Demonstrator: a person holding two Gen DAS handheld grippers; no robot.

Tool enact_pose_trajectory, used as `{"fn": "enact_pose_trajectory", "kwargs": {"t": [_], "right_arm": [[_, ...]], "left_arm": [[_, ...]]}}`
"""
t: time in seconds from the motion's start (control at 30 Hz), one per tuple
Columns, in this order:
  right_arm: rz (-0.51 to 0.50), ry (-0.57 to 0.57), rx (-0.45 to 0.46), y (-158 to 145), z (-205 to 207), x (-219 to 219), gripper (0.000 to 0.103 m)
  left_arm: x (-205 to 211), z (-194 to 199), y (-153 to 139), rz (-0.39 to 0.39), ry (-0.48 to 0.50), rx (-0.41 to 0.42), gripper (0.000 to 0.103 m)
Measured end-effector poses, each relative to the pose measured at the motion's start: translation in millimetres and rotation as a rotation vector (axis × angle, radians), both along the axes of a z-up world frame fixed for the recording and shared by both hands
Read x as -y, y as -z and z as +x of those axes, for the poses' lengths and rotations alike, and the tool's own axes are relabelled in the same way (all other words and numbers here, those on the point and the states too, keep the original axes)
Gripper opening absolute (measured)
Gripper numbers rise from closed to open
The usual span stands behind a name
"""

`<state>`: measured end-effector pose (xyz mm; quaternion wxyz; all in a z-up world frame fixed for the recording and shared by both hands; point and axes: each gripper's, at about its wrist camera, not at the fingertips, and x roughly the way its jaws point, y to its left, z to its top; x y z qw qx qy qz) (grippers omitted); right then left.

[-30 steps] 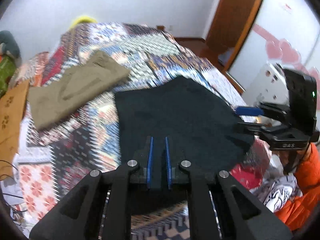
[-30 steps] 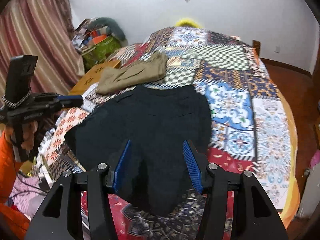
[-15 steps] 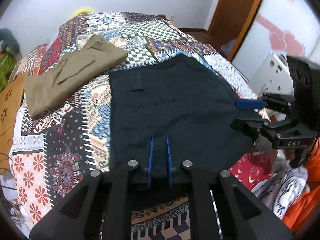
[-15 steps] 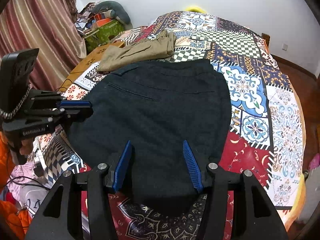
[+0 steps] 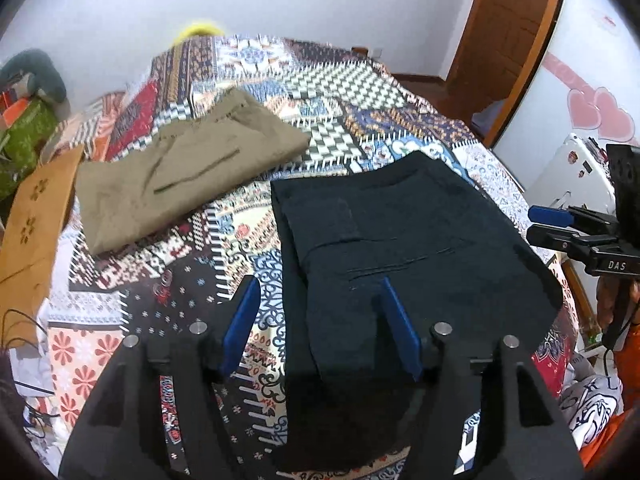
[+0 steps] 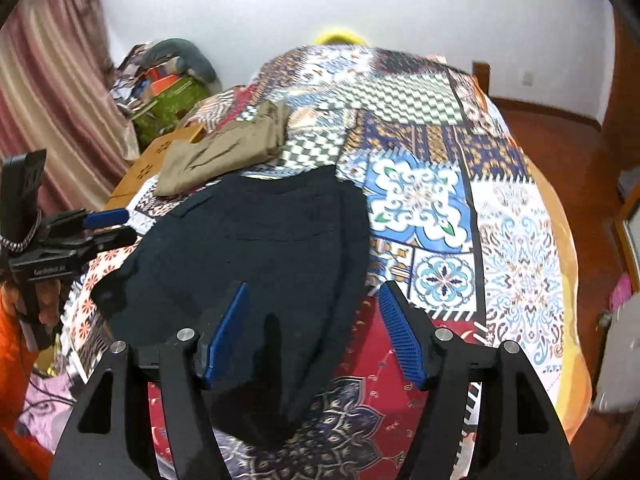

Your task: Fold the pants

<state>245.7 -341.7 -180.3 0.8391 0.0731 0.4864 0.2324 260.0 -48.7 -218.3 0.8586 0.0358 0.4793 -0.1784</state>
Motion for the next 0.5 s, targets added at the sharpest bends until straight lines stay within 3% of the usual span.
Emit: {"fn": "enact_pose_trajectory", "kwargs": {"t": [0.23,0.5], "right_arm": [[0.069,0.032,-0.124,35,15,13,0.063],[0.147,0.059,-0.154,43,27,15,0.067]], "left_arm": [[2,12,23,-0.026,-0.007,-0.077,0.066],[-5,30,38,-0.122,-0.021,-0.163,0.071]]}}
